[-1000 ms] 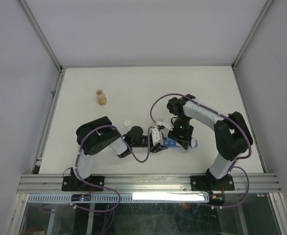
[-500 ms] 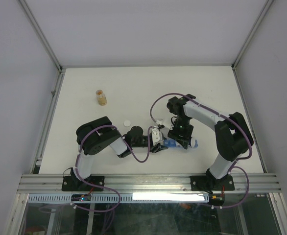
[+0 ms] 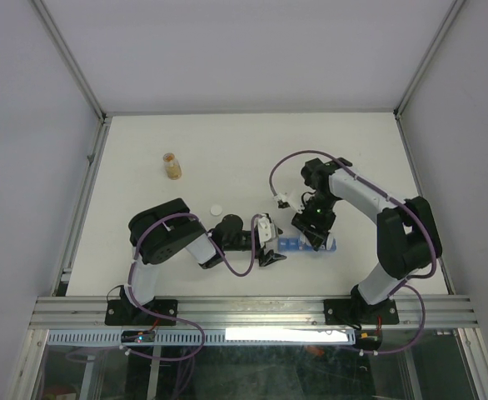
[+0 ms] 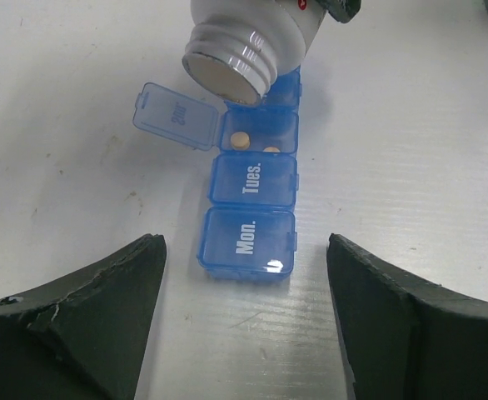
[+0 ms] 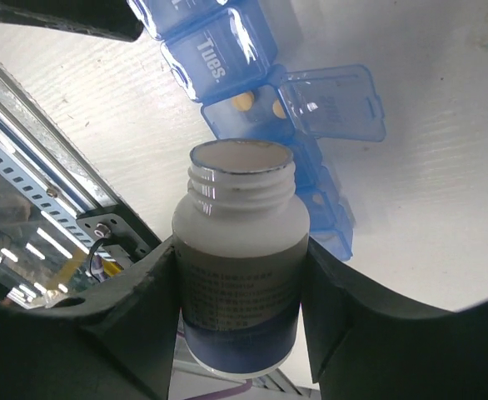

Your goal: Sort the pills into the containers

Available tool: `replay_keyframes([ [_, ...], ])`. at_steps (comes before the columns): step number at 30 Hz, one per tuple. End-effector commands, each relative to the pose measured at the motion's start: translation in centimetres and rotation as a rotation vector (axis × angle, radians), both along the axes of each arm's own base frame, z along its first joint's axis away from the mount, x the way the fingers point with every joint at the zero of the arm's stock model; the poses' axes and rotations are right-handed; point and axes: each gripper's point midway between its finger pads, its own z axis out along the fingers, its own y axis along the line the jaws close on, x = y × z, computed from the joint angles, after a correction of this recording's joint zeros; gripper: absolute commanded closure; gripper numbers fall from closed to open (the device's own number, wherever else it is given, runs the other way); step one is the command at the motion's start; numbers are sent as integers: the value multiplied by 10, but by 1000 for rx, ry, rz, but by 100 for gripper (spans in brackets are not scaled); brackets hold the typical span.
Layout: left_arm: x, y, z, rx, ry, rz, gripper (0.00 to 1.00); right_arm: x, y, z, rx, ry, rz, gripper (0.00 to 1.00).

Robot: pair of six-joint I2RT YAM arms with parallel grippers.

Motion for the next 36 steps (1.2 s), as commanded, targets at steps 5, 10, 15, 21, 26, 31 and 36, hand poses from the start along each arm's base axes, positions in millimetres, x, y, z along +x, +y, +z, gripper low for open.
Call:
replay_keyframes([
  [5, 0, -1, 42, -75, -36, 25, 13, 9, 21, 13, 212, -80, -28, 100],
  [10, -8, 6, 58, -97, -30, 18, 13, 28, 26, 13, 297, -132, -70, 100],
  [15, -18, 18, 72, -111, -4, 20, 13, 48, 38, 26, 415, -192, -99, 100],
  [21, -19, 35, 89, -106, 130, 110, 15, 63, 58, 57, 611, -271, -105, 100],
  [26, 3, 59, 100, -125, 329, 268, 21, 69, 80, 100, 838, -377, -55, 100],
  [31, 41, 105, 117, -252, 535, 478, 22, 79, 96, 149, 1112, -571, 16, 100],
  [36, 77, 149, 99, -227, 690, 738, 23, 91, 106, 201, 1349, -812, 43, 100],
])
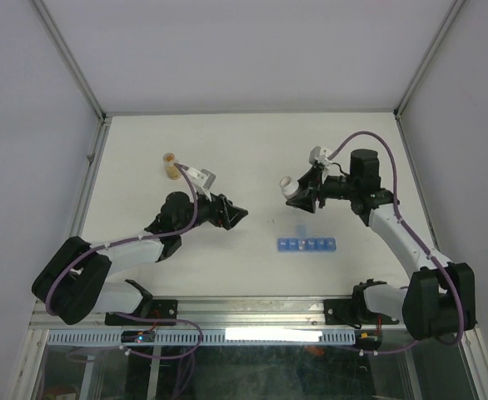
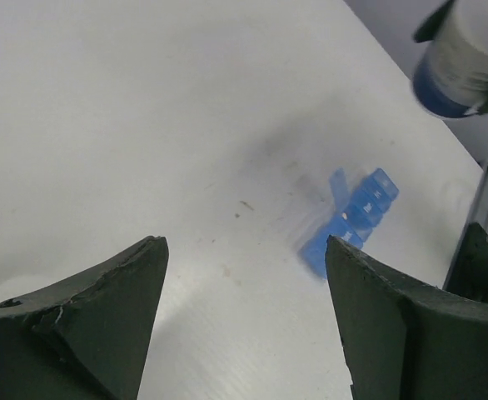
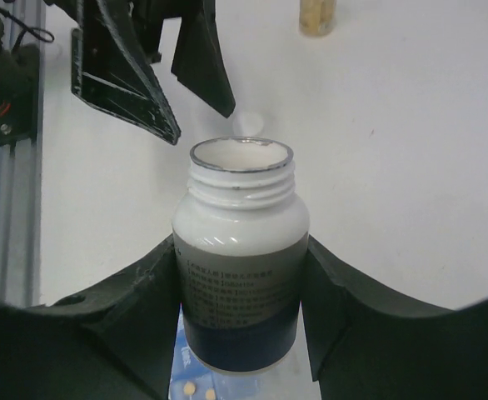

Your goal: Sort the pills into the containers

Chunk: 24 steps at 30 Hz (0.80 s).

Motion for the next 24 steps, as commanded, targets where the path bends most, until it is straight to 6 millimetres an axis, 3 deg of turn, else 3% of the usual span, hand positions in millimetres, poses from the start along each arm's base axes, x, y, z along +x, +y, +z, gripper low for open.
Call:
replay_keyframes([
  [1, 23, 33, -18, 10, 254, 230, 23, 15, 16, 85, 286, -301, 17, 100],
  [4, 45, 55, -26, 109, 317, 410, 24, 21, 12, 107, 372, -296, -69, 100],
  [7, 56, 72, -35, 216, 340, 507, 25, 4, 12, 115, 405, -280, -31, 100],
  [10, 65, 89, -42, 310, 335, 593, 25, -13, 11, 106, 365, -277, 23, 100],
  [14, 81, 103, -59, 468, 345, 672, 26, -19, 5, 93, 326, -247, 56, 100],
  [18, 88, 100, -77, 597, 384, 628, 35, -21, 3, 91, 323, -232, 70, 100],
  [24, 85, 90, -93, 631, 429, 554, 35, -22, 3, 91, 318, -206, 84, 100],
])
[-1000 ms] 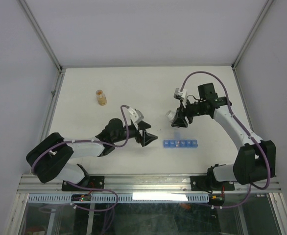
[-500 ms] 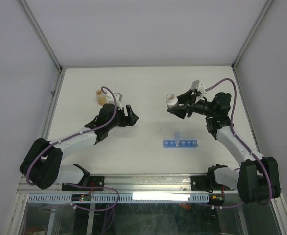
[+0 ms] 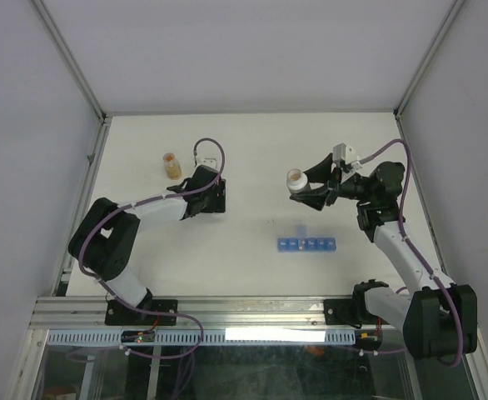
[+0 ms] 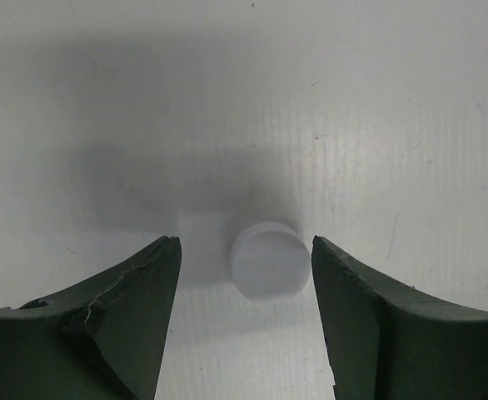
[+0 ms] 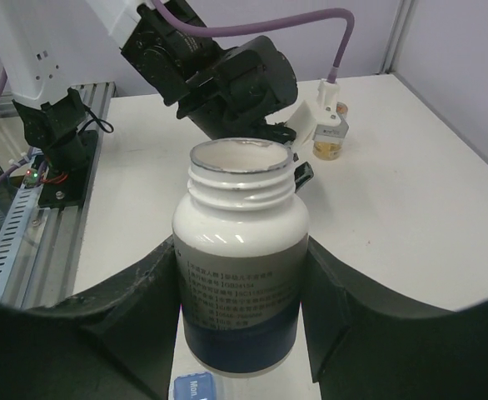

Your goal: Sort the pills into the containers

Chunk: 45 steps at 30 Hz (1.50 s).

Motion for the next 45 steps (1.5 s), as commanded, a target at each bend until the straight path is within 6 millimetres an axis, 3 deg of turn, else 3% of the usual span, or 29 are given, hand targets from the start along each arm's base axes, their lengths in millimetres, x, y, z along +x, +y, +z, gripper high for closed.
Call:
replay_keyframes([
  [1, 5, -3, 6, 16, 8, -36, 35, -3, 0, 5, -3, -7, 29, 100],
  [9, -5, -20, -4, 31, 50, -68, 37, -1, -1, 0, -8, 10, 30, 100],
  [18, -9, -12, -15, 136, 69, -27, 38, 0, -2, -2, -10, 20, 30, 100],
  [23, -9, -16, -17, 129, 86, -35, 51, 0, -2, -2, -10, 21, 33, 100],
  [33, -24, -17, -20, 178, 116, -32, 49, 1, -2, -4, -12, 27, 35, 100],
  [45, -26, -14, -25, 221, 126, -17, 50, 1, -2, -4, -12, 34, 41, 100],
])
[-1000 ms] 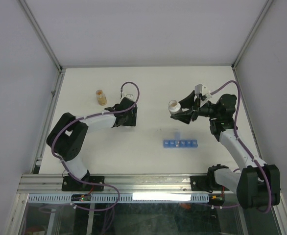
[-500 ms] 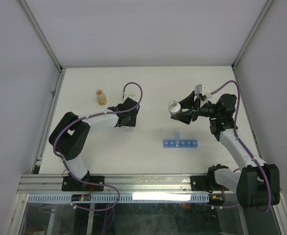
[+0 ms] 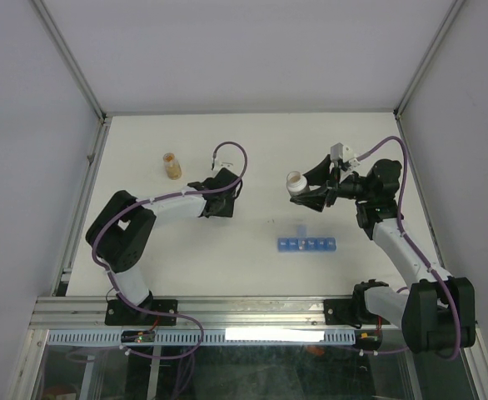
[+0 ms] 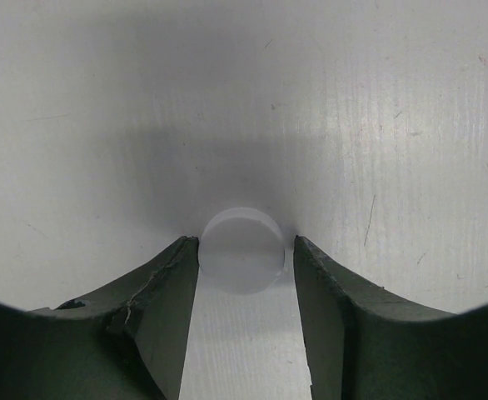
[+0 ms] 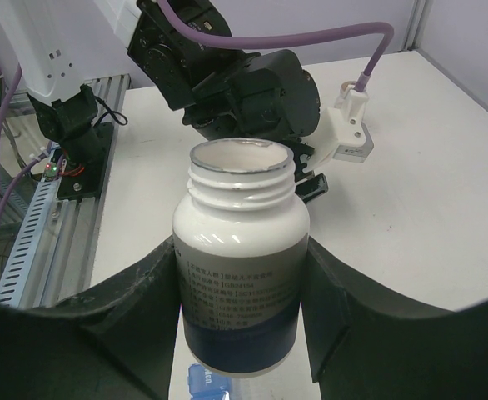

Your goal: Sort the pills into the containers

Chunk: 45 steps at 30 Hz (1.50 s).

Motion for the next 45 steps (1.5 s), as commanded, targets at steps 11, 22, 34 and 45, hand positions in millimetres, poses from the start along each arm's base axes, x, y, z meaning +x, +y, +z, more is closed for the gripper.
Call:
replay_keyframes([
  [11, -11, -12, 20, -77, -9, -44, 68, -1, -1, 8, -2, -44, 21, 100],
  [22, -56, -108, 194, -851, -316, -533, 70, -10, -1, 4, -96, -16, 89, 100],
  [34, -87, -125, 297, -1146, -364, -786, 70, -11, 11, -3, -195, -11, 72, 100],
  [45, -92, -136, 293, -1180, -291, -847, 71, -22, 24, -11, -263, -61, 100, 100],
])
